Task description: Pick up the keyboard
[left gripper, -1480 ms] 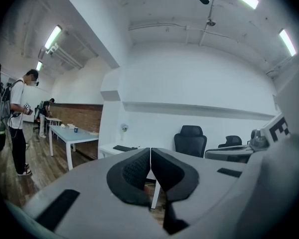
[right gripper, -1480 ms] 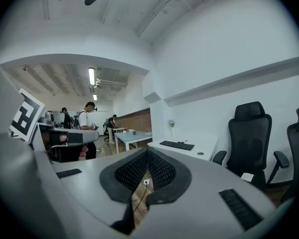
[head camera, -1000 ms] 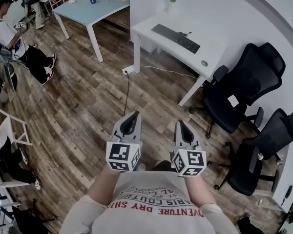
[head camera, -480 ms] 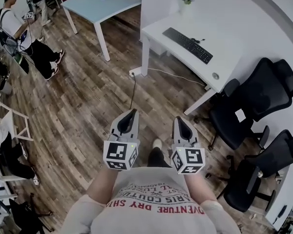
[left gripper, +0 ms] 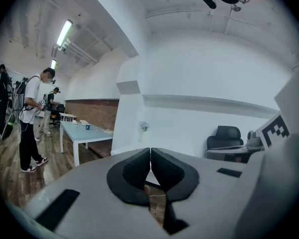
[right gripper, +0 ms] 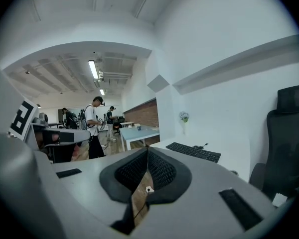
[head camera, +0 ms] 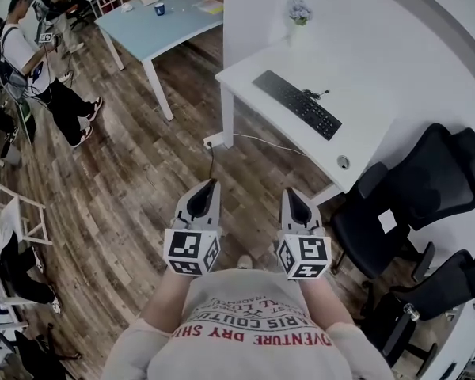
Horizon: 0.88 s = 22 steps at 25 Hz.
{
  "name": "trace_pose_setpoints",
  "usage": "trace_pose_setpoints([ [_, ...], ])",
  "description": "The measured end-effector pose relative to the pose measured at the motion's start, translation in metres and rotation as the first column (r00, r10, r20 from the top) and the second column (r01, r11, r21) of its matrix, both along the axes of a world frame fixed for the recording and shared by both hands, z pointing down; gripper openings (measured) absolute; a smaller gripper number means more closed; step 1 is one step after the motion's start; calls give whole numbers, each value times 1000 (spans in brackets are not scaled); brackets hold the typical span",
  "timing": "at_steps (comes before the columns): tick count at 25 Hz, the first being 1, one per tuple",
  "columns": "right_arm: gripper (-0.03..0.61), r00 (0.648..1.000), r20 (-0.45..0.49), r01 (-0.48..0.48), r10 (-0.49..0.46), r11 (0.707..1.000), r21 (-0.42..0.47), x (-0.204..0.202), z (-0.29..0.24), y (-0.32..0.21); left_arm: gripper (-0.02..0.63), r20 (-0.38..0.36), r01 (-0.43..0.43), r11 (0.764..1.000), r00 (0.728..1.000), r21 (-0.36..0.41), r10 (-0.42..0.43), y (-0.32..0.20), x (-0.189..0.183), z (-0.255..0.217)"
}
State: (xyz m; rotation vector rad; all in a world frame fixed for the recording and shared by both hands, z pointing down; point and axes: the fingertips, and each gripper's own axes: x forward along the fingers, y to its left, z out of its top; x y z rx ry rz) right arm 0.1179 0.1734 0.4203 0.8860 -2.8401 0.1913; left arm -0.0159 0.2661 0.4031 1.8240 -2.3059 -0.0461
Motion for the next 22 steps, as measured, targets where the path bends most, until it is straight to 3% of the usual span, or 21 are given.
trace_pose_setpoints([
  [4,25,1000,-6,-15,15,1000,-5,-2,5,-48,26,0,-11,1000,1000,-10,11,-47,-3,4],
  [10,25,999,-16,-47,46,998,-38,-4,17,-91,26,15,-104,994,994,-22,104,-104,3,3],
  [15,25,996,-36,-77,76,996,-35,-22,28,-116,26,13,-157,987,987,-37,157,-144,-16,13],
  [22,25,970,-53,-240,239,971,-14,-51,30,-182,26,23,-310,950,950,-42,311,-228,-57,15],
])
